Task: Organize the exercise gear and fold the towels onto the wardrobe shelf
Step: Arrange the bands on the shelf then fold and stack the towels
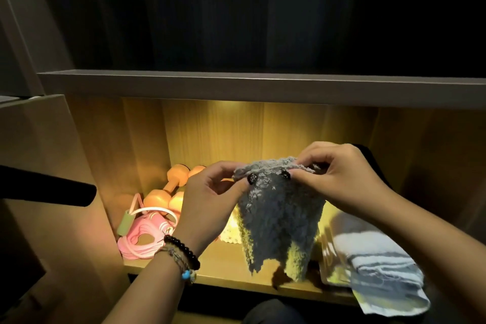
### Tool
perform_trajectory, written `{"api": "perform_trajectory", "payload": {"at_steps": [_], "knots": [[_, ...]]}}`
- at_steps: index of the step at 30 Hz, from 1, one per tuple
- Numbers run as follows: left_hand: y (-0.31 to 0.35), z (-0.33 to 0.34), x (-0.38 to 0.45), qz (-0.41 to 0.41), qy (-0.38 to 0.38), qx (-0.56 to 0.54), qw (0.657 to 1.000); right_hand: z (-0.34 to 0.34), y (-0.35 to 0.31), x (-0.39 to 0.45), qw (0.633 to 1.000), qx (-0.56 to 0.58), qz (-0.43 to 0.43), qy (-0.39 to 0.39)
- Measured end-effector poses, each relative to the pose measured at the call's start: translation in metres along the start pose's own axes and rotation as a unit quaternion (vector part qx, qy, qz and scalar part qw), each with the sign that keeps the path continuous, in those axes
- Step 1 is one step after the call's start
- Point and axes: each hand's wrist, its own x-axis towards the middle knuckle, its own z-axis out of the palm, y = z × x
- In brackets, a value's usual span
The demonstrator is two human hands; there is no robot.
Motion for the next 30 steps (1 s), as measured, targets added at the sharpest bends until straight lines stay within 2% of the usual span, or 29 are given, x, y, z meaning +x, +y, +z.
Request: {"api": "perform_trajectory", "payload": {"at_steps": [6,12,20,26,30], "knots": [[-0.01,0.0,0.019,-0.02,0.013,0.039,0.999,0.0,0.023,-0.005,0.992,-0.095,-0.054,-0.064],[-0.033,-0.003,0.018,-0.097,0.012,0.038,0.994,0.004,0.04,-0.024,0.993,-0.088,-0.01,-0.08],[-0.027,-0.002,0.008,-0.083,0.017,0.029,0.996,-0.009,0.032,-0.024,0.992,-0.091,-0.023,-0.085],[-0.033,0.0,0.004,-0.02,-0.01,0.103,0.994,-0.017,0.024,-0.027,0.986,-0.129,-0.044,-0.099],[-0.035,0.011,0.004,-0.014,0.012,0.12,0.993,-0.021,0.026,-0.029,0.981,-0.151,-0.053,-0.106]]}}
